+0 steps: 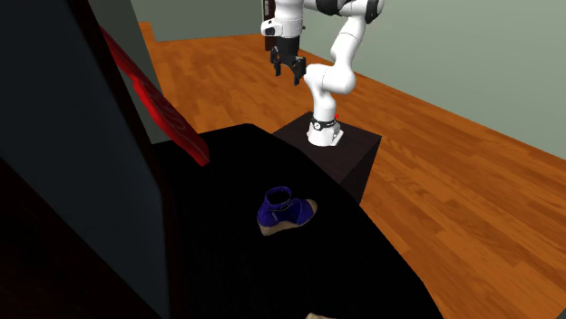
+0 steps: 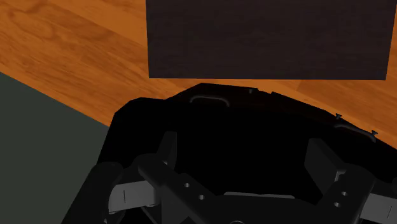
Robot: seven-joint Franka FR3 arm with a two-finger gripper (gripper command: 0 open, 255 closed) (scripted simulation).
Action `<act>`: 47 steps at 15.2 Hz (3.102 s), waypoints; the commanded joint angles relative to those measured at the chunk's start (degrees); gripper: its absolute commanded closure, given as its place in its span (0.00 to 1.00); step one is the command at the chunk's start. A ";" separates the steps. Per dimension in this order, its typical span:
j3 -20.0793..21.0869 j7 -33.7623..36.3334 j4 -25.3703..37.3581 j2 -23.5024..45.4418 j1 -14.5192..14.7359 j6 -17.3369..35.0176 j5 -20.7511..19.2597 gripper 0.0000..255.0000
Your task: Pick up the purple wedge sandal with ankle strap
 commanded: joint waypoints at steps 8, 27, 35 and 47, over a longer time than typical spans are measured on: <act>5.65 9.37 -3.42 6.26 1.69 13.59 4.88 0.00; 20.55 37.68 8.62 39.87 1.05 45.45 -0.87 0.00; 21.29 52.82 22.91 57.02 3.64 49.96 -14.13 0.00; 18.04 61.48 31.02 68.88 7.94 54.17 -22.83 0.00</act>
